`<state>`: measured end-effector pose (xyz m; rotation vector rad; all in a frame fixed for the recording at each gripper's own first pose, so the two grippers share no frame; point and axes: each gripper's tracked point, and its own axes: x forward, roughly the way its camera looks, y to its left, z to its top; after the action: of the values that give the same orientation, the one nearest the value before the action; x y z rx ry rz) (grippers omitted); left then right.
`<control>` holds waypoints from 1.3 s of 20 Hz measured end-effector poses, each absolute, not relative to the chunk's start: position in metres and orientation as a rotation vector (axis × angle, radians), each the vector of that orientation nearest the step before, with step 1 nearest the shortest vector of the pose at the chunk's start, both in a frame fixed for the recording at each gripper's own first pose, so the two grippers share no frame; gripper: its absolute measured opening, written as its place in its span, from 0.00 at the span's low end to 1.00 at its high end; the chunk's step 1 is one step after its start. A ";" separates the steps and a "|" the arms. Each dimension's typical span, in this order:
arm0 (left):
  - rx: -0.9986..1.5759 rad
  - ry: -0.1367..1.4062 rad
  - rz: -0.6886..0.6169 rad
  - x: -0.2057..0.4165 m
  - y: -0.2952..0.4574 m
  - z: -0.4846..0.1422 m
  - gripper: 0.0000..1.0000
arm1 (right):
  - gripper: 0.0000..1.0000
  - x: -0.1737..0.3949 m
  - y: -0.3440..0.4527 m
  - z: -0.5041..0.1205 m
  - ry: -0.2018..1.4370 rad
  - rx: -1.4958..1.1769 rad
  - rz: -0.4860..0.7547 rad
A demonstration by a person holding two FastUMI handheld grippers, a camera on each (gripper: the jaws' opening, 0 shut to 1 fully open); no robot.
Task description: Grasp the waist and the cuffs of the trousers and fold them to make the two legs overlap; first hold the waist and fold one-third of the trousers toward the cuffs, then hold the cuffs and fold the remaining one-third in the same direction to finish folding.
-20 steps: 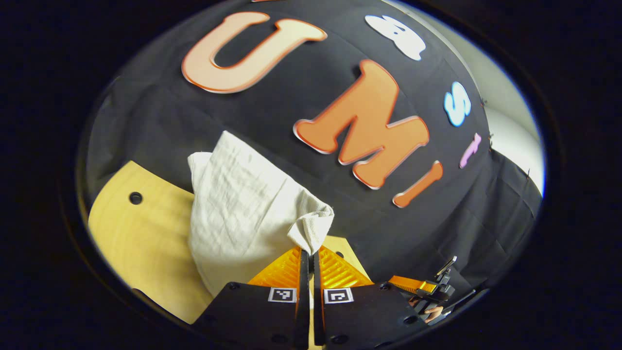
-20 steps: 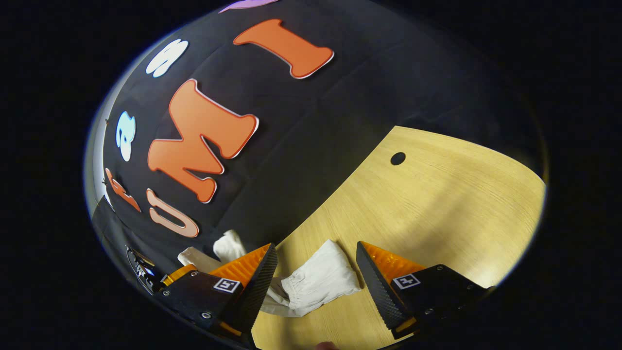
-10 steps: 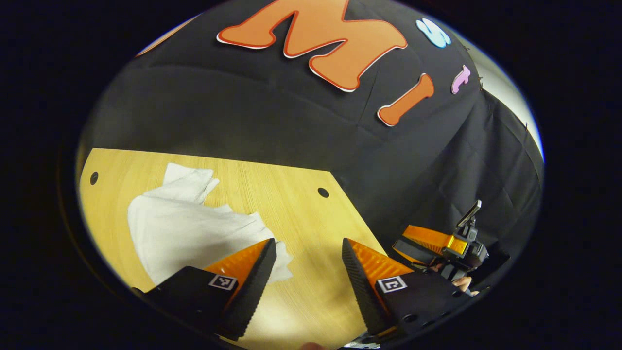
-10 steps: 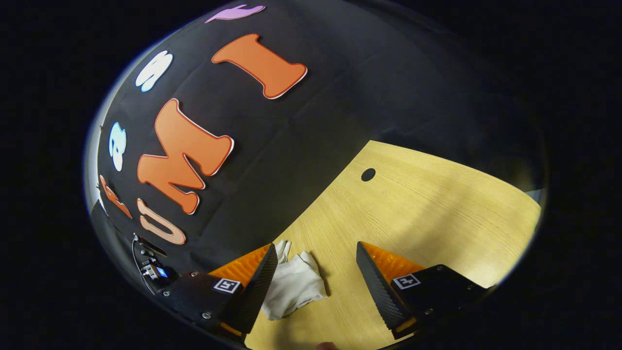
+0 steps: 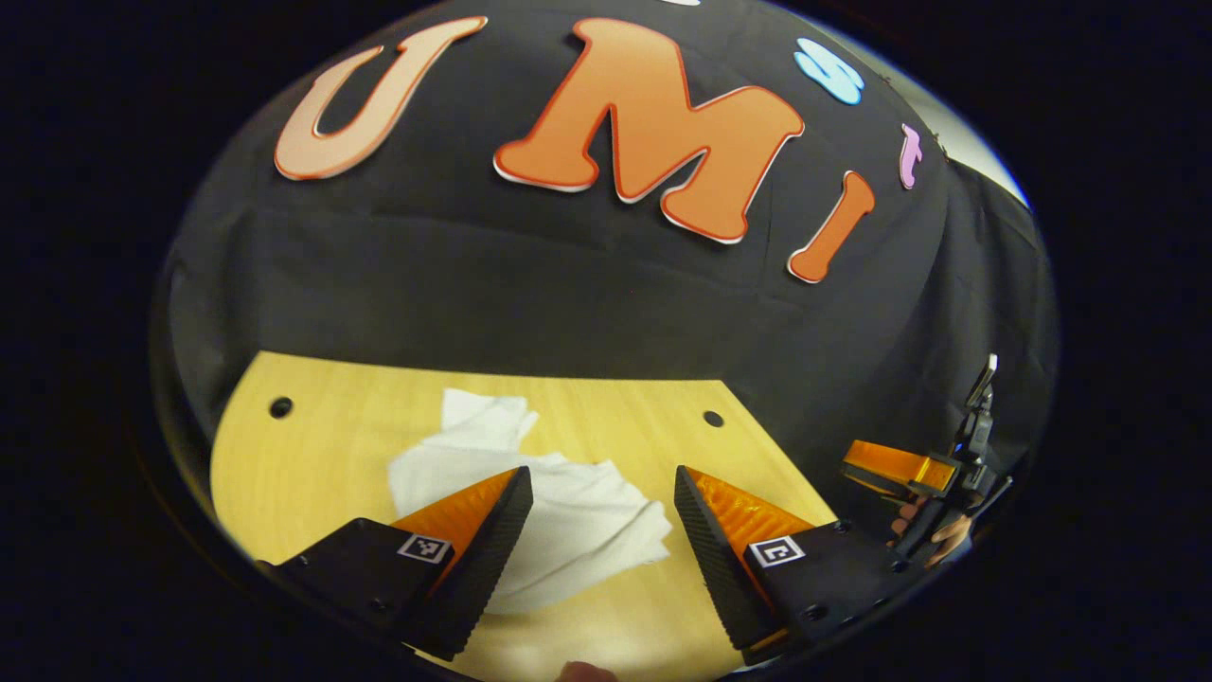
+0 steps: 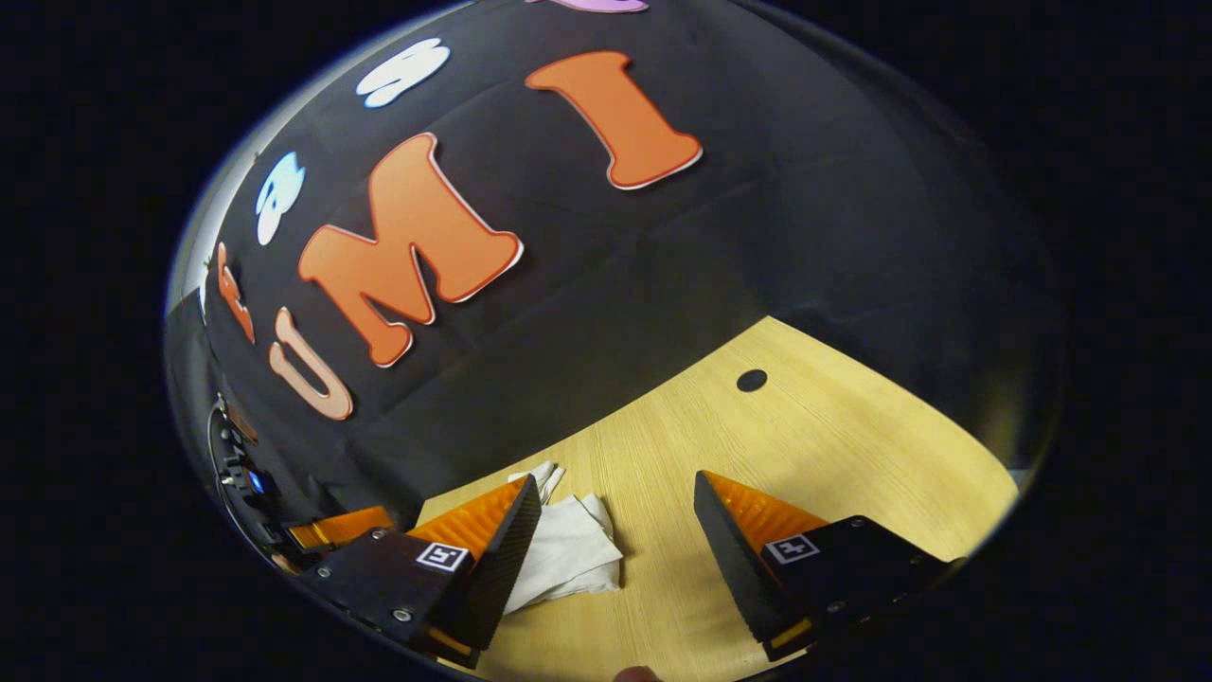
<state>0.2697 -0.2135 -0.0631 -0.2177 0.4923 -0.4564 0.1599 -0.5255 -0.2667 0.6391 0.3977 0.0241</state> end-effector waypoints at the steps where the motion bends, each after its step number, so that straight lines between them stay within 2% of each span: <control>1: -0.186 0.461 -0.421 0.272 -0.205 -0.053 0.94 | 0.98 0.161 -0.521 -0.259 0.387 0.610 0.041; 2: -0.158 0.428 -0.389 0.272 -0.198 -0.042 0.99 | 0.98 0.161 -0.516 -0.251 0.375 0.580 0.056; 4: -0.116 0.364 -0.339 0.273 -0.187 -0.022 1.00 | 0.98 0.162 -0.510 -0.234 0.340 0.517 0.083; 9: -0.057 0.203 -0.215 0.250 -0.153 0.028 0.98 | 0.98 0.155 -0.494 -0.190 0.254 0.386 0.114; 11: -0.057 0.148 -0.186 0.238 -0.142 0.047 1.00 | 0.98 0.145 -0.487 -0.174 0.215 0.350 0.126; 16: -0.049 0.044 -0.147 0.196 -0.109 0.090 0.98 | 0.98 0.111 -0.472 -0.139 0.129 0.286 0.101; 21: -0.031 -0.017 -0.128 0.141 -0.074 0.105 0.98 | 0.98 0.072 -0.452 -0.122 0.082 0.266 0.052; 24: -0.034 -0.054 -0.144 0.104 -0.063 0.112 0.94 | 0.98 0.042 -0.439 -0.109 0.053 0.237 0.034; 26: -0.030 -0.072 -0.150 0.079 -0.055 0.113 0.98 | 0.98 0.022 -0.430 -0.099 0.031 0.213 0.025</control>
<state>0.0785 -0.0554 0.1132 -0.0301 -0.0717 -0.1498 0.0221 -0.4300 -0.0994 0.2127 0.0310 0.0247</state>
